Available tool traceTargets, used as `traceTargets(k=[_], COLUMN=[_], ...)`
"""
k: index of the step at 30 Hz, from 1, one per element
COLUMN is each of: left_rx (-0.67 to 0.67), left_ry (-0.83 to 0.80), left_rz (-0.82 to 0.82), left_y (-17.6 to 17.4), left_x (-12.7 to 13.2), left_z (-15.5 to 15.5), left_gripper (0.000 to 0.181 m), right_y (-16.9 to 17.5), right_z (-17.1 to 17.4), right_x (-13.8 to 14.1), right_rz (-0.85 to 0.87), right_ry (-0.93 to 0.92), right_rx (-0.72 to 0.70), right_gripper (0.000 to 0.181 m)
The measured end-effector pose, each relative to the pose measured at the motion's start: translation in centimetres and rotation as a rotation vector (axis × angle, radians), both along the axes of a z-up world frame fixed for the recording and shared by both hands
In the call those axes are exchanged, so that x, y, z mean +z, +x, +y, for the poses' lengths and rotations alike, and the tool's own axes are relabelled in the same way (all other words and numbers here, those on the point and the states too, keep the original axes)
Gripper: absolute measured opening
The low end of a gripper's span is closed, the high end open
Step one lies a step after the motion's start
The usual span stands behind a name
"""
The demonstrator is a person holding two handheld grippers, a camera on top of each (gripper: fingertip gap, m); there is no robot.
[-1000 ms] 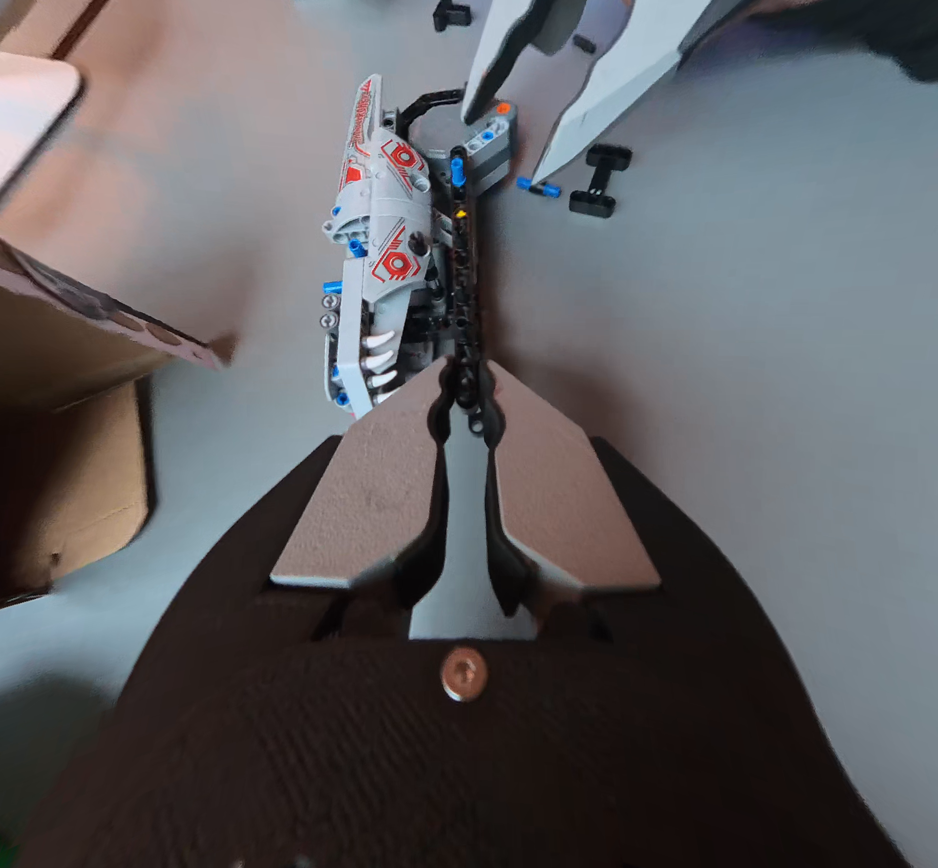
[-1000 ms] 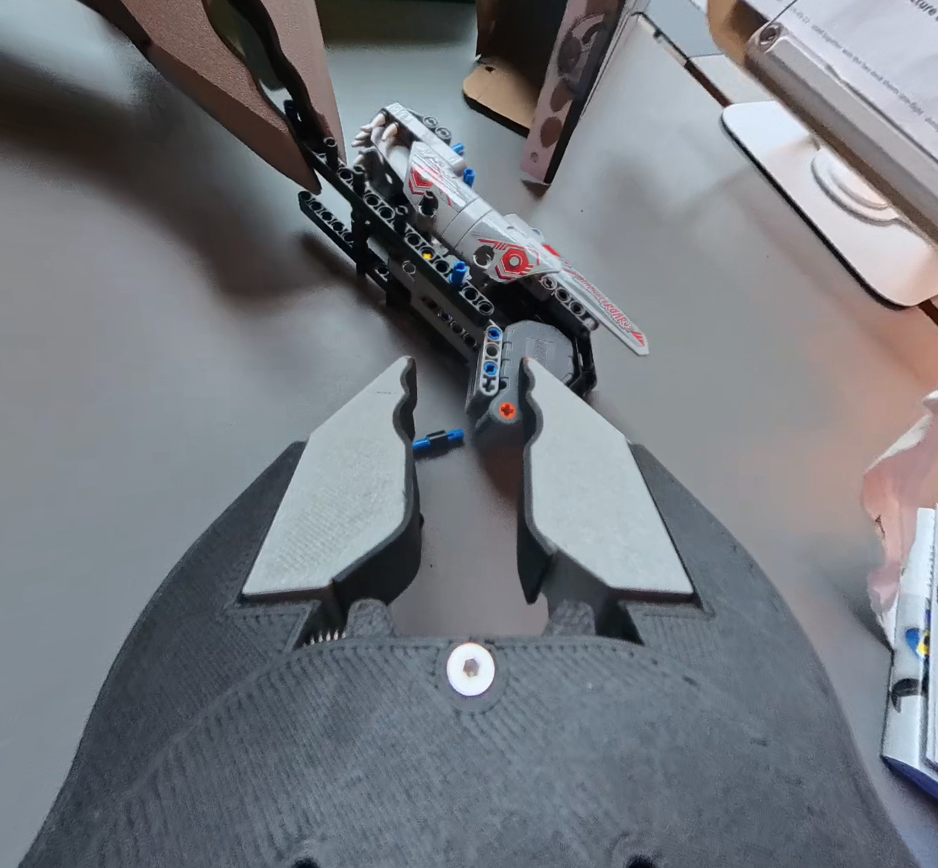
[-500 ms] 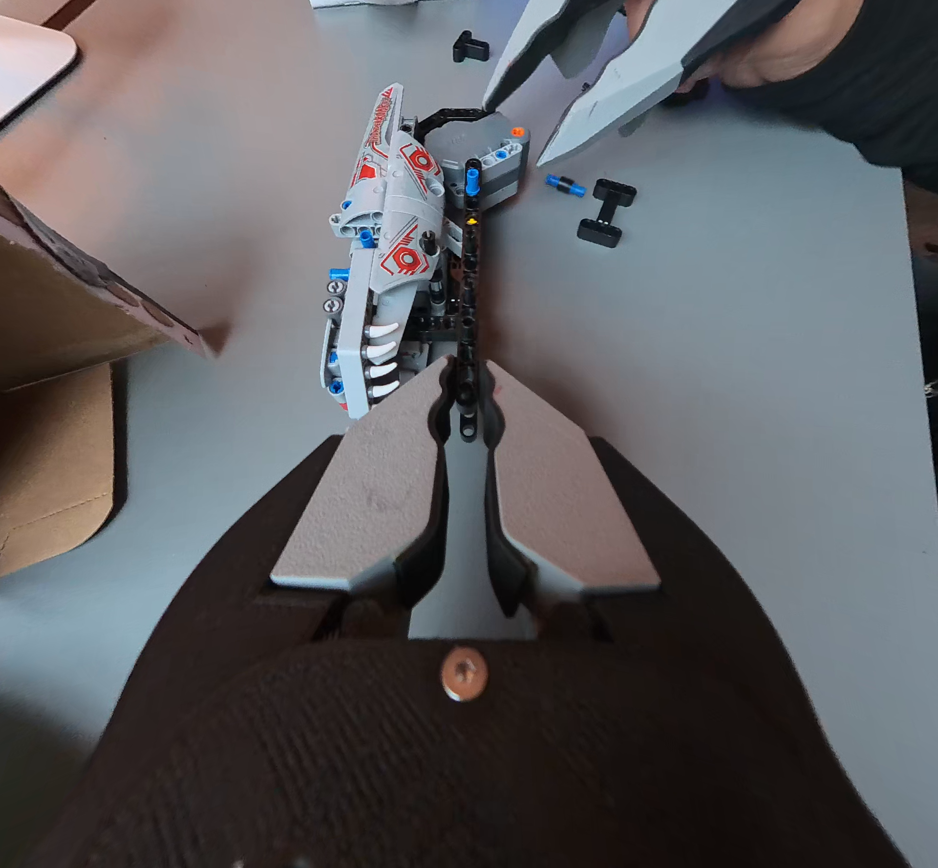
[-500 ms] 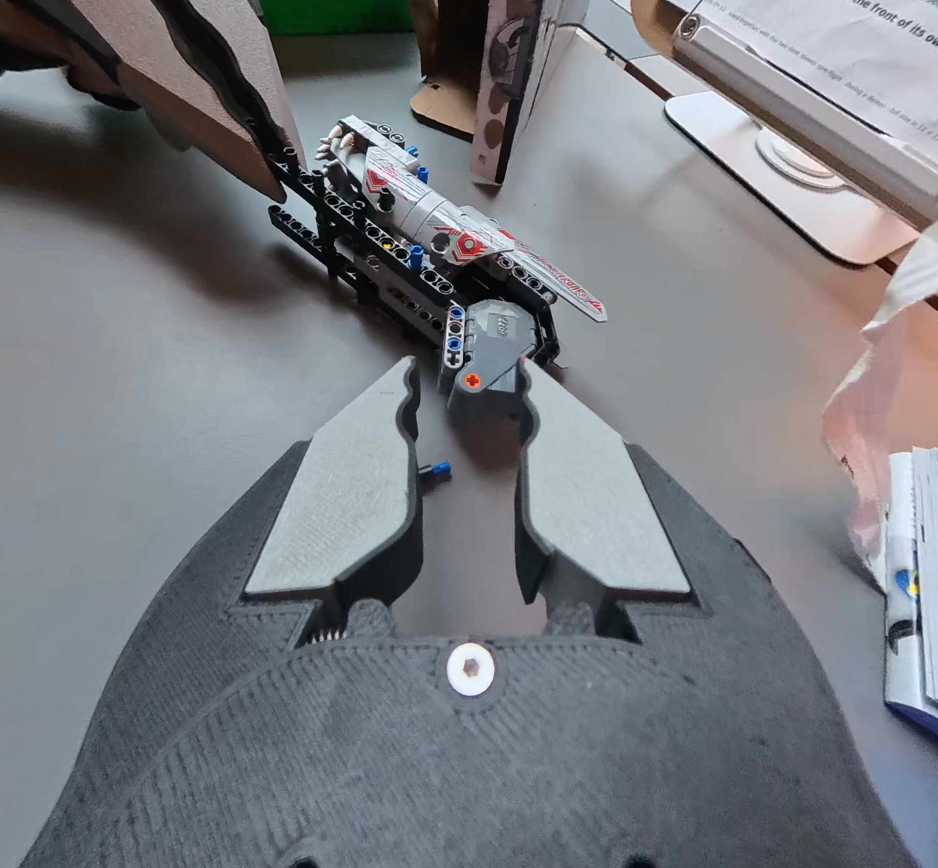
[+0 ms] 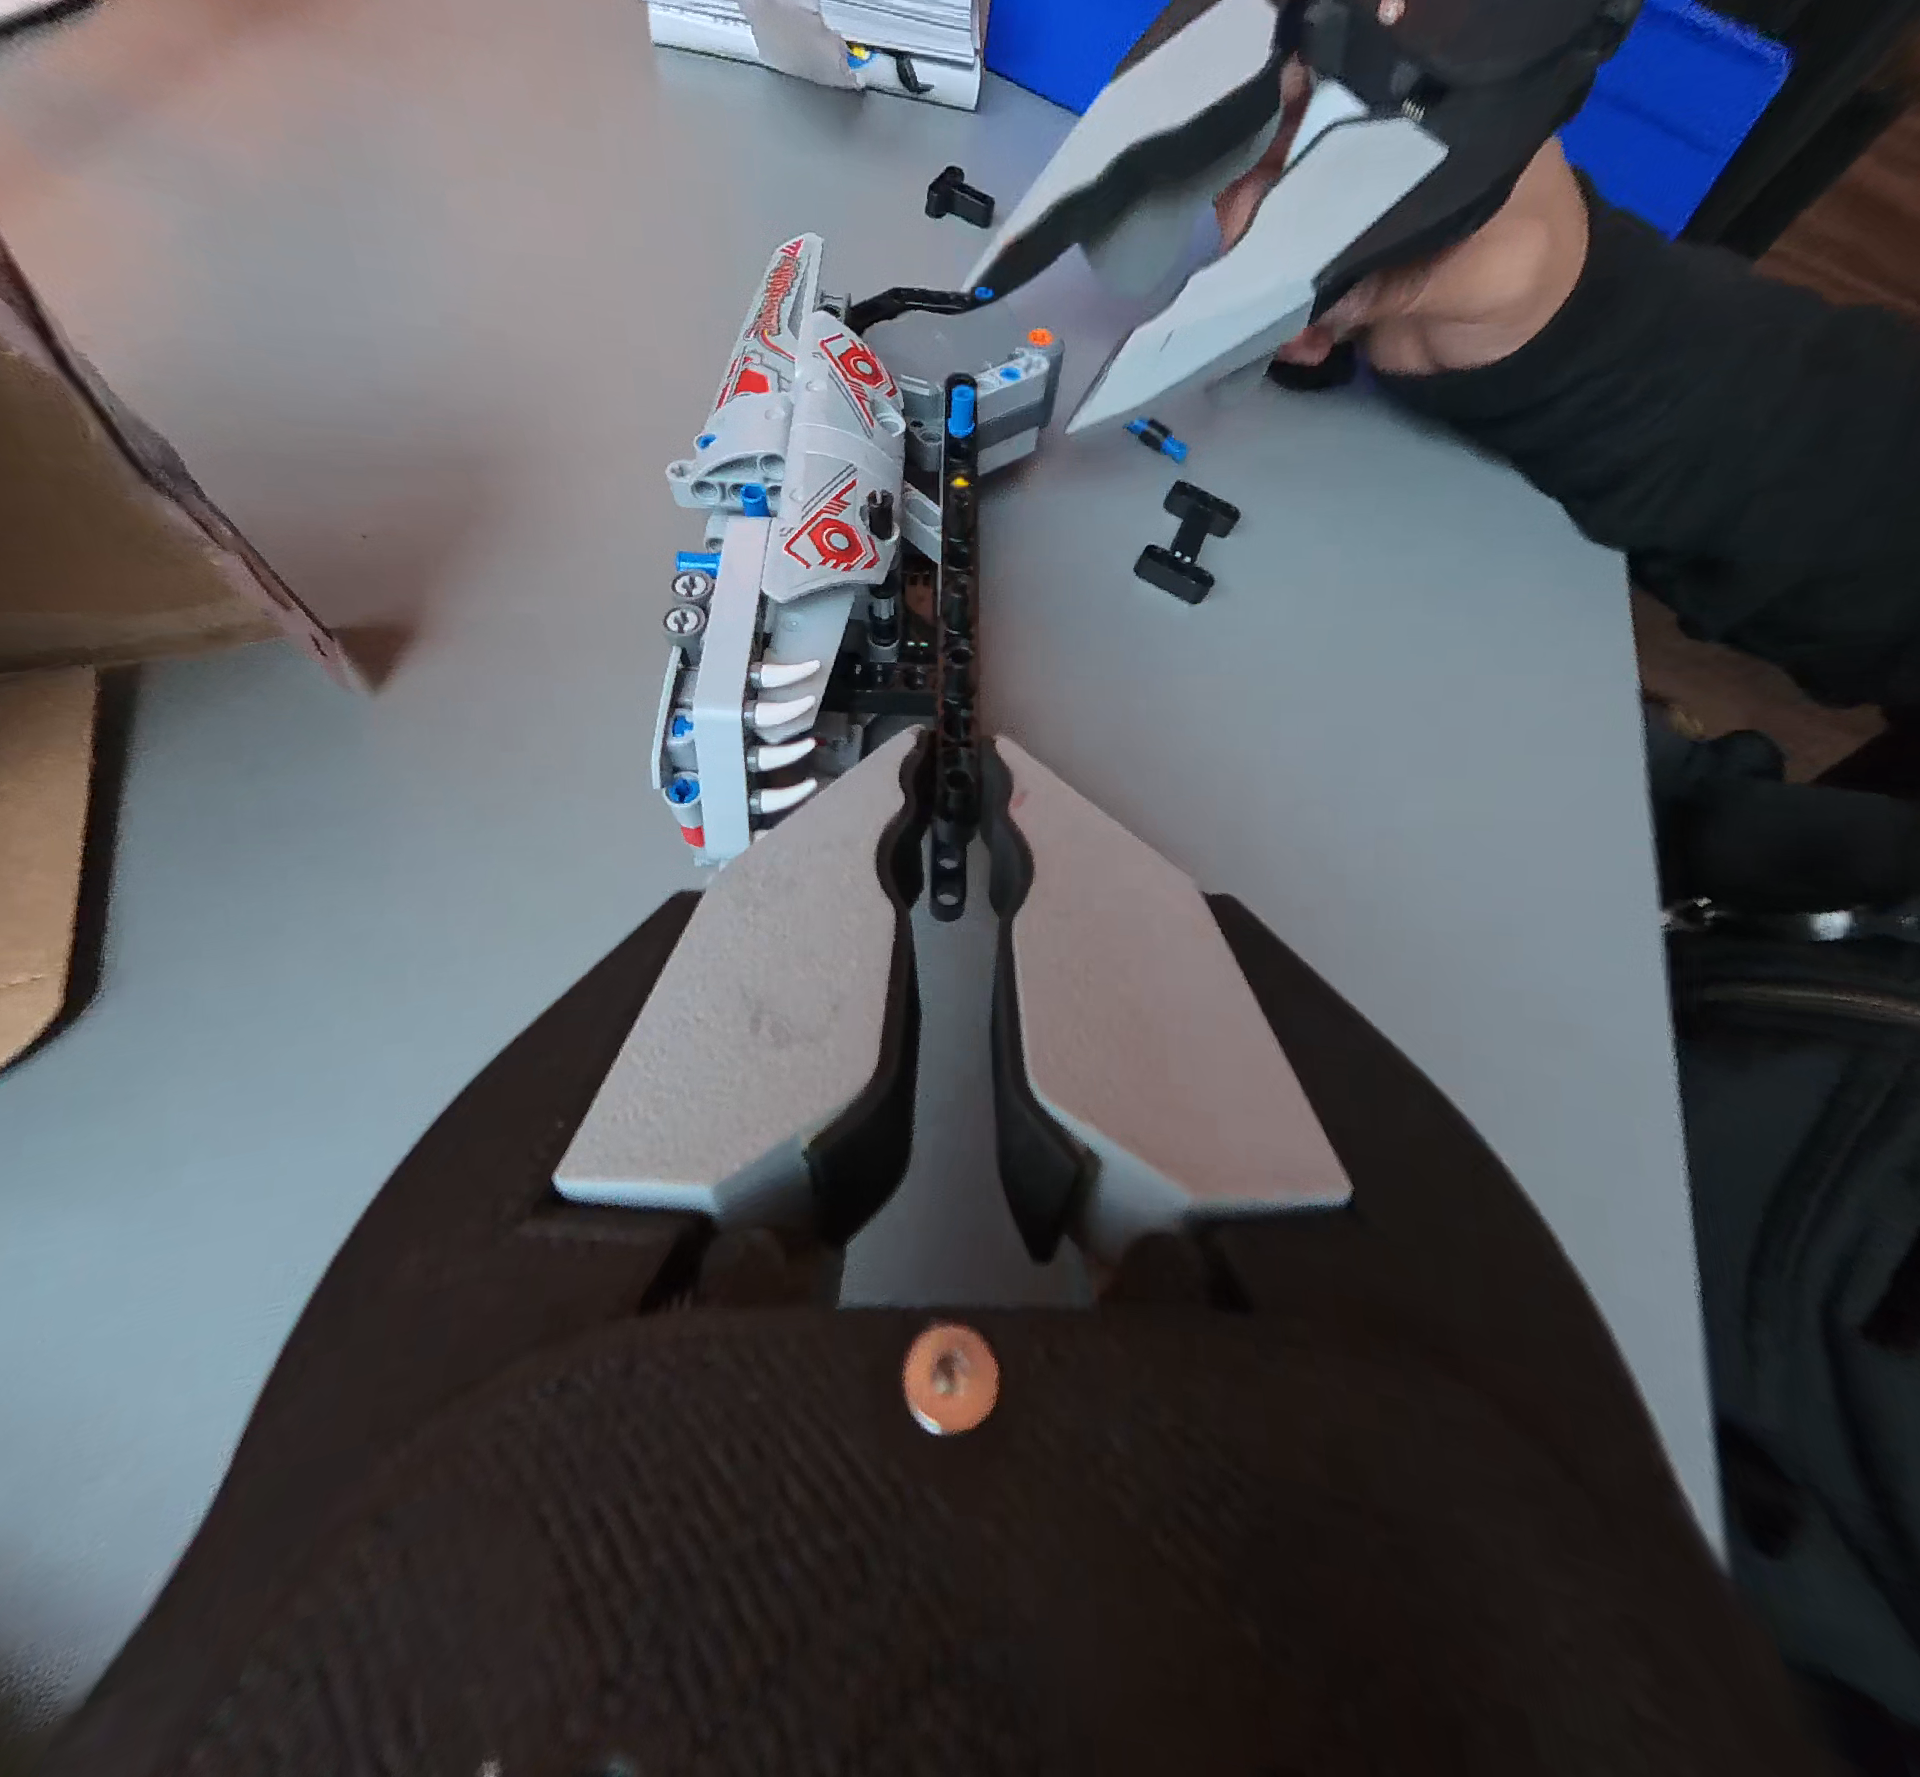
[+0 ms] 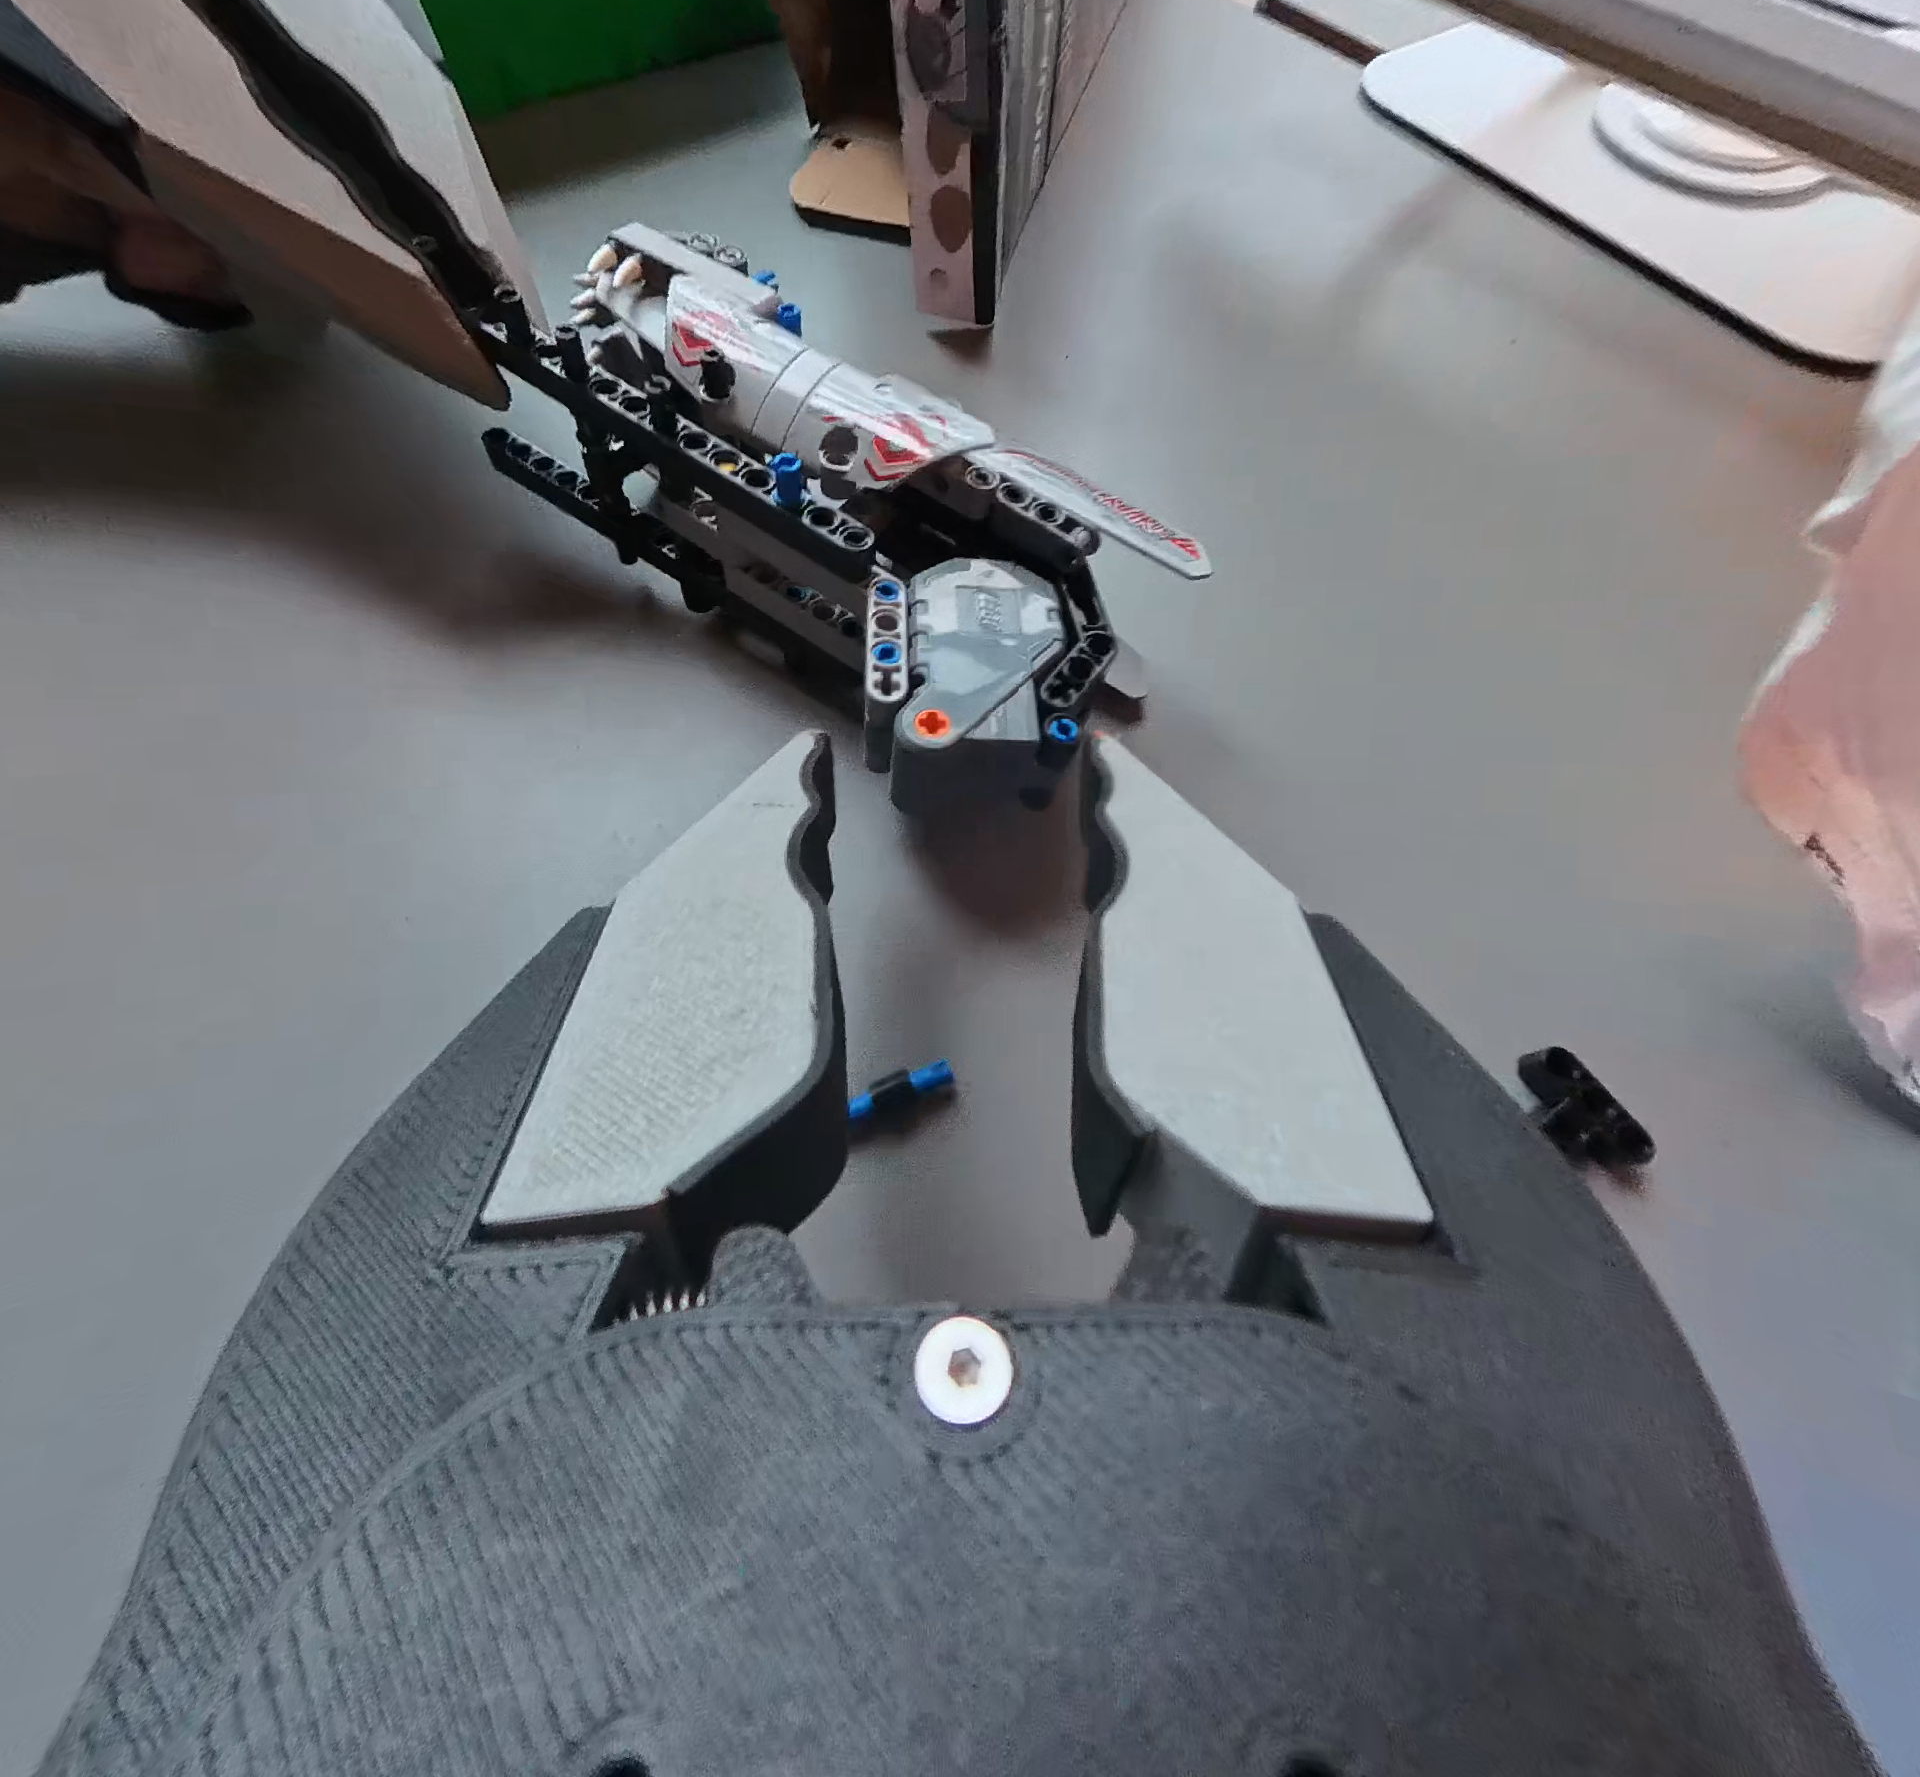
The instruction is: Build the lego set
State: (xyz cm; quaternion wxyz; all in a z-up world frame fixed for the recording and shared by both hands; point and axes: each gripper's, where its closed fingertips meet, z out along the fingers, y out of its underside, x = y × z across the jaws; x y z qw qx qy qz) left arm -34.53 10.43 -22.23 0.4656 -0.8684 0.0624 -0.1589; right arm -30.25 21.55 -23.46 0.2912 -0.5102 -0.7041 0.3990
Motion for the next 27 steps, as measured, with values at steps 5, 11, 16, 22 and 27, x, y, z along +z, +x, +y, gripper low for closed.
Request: traceTargets(k=[5, 11, 16, 22, 27], left_rx=[0.034, 0.053, 0.049, 0.168, 0.182], left_ry=[0.032, 0.063, 0.054, 0.036, 0.004], left_rz=[-0.186, -0.268, -0.403, -0.408, 0.217], left_y=[-0.5, -0.5, 0.8, -1.0, -1.5], left_x=[1.1, 2.1, 2.6, 2.9, 3.9], left_z=[0.1, 0.3, 1.0, 1.3, 1.1], left_gripper=[0.005, 0.005, 0.005, 0.011, 0.073], right_y=[0.1, 0.4, -0.3, -0.1, -0.5], right_z=[0.8, 0.4, -0.7, -0.2, 0.1], right_x=[0.4, 1.4, -0.1, 0.4, 1.2], right_rz=[0.027, 0.073, -0.025, -0.172, -0.371], right_ry=[0.007, -0.070, -0.037, -0.161, -0.306], right_rx=[-0.035, 0.026, 0.091, 0.049, 0.021], right_gripper=[0.046, 0.054, 0.058, 0.057, 0.057])
